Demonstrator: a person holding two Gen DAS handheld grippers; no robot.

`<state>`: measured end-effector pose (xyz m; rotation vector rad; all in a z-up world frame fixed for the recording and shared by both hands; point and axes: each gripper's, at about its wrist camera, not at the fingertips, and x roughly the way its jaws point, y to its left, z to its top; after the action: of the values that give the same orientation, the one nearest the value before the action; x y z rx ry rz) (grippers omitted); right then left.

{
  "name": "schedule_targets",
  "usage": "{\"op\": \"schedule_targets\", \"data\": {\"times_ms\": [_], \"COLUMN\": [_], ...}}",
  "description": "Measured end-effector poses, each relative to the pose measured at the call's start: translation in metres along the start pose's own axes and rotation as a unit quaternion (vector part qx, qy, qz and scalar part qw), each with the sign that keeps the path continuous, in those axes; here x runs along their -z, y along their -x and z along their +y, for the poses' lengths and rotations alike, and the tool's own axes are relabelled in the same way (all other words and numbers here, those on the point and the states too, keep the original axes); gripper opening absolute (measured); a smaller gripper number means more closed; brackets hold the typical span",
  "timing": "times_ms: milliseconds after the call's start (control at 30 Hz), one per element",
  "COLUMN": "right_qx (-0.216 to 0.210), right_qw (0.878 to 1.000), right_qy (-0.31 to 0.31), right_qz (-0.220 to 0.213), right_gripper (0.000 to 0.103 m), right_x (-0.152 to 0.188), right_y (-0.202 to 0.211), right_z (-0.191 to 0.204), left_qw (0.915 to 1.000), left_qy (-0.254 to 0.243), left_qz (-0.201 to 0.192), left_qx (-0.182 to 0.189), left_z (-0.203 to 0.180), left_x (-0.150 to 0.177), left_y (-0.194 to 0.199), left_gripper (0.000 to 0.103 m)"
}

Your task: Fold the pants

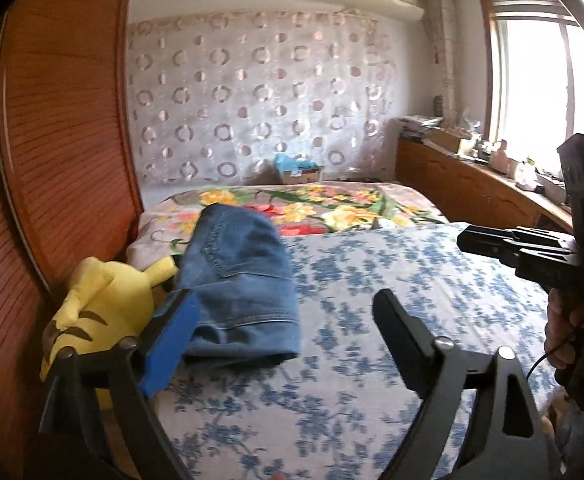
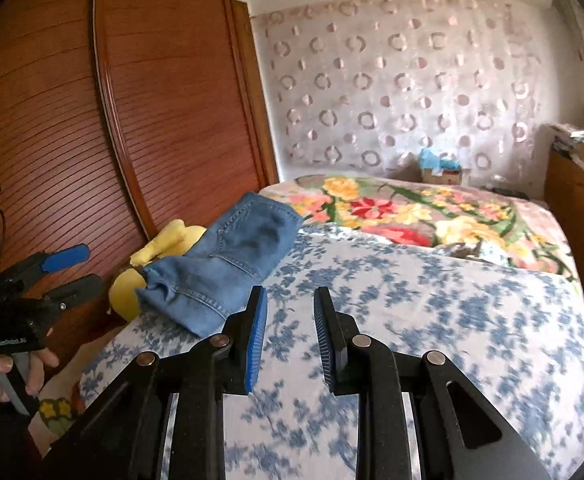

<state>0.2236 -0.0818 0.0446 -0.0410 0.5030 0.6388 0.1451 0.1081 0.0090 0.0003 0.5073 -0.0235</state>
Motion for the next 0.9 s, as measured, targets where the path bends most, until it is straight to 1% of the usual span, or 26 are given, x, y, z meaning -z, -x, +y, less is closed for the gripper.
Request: {"op": "schedule_targets", "data": {"times_ms": [33,100,167,400,467,500,533,600,667,733,800,900], "right_qx": [0.002,0.005,0.014,0.044,0.054,0.06,0.063,0.064,0.072,0.079,0.088,0.108], "right_qw": [1.0,1.0,1.0,0.998,0.997,0.997,0.997,0.996,0.996,0.995,0.994,0.992], "right_qy": [-0.002,-0.004,-0.003,0.01,0.012,0.011,0.007,0.0,-0.006,-0.01,-0.012,-0.018], "right_qz": [-0.005,-0.011,-0.019,-0.041,-0.046,-0.048,-0.052,-0.056,-0.059,-0.059,-0.058,-0.056], "right_gripper": [0.025,0.025,0.025,0.025,0.025,0.029,0.038,0.046,0.05,0.057,0.06,0.064], "right_x": [0.002,0.006,0.011,0.027,0.032,0.034,0.037,0.042,0.047,0.054,0.06,0.065], "right_y": [0.009,0.019,0.031,0.079,0.088,0.094,0.099,0.105,0.111,0.116,0.121,0.13], "right_z": [-0.001,0.001,0.006,0.017,0.02,0.02,0.019,0.019,0.019,0.019,0.02,0.023], "left_qw": [1.0,0.9999,0.9998,0.9992,0.9988,0.9987,0.9985,0.9985,0.9984,0.9982,0.998,0.9987], "left_qy": [-0.004,-0.008,-0.006,-0.013,-0.02,-0.022,-0.022,-0.019,-0.013,-0.008,-0.008,-0.011], "left_qz": [-0.002,-0.008,-0.015,-0.033,-0.042,-0.045,-0.047,-0.045,-0.042,-0.041,-0.039,-0.03], "left_qx": [0.003,0.003,0.009,0.019,0.014,0.013,0.015,0.025,0.035,0.042,0.048,0.041], "left_z": [-0.006,-0.017,-0.025,-0.058,-0.069,-0.074,-0.079,-0.086,-0.095,-0.1,-0.107,-0.118], "left_x": [0.0,-0.001,-0.001,-0.004,-0.006,-0.006,-0.007,-0.005,-0.004,-0.002,0.0,0.003], "left_y": [0.002,0.008,0.013,0.034,0.042,0.045,0.05,0.054,0.058,0.06,0.061,0.06], "left_gripper": [0.092,0.101,0.102,0.102,0.102,0.102,0.102,0.102,0.102,0.102,0.102,0.102]}}
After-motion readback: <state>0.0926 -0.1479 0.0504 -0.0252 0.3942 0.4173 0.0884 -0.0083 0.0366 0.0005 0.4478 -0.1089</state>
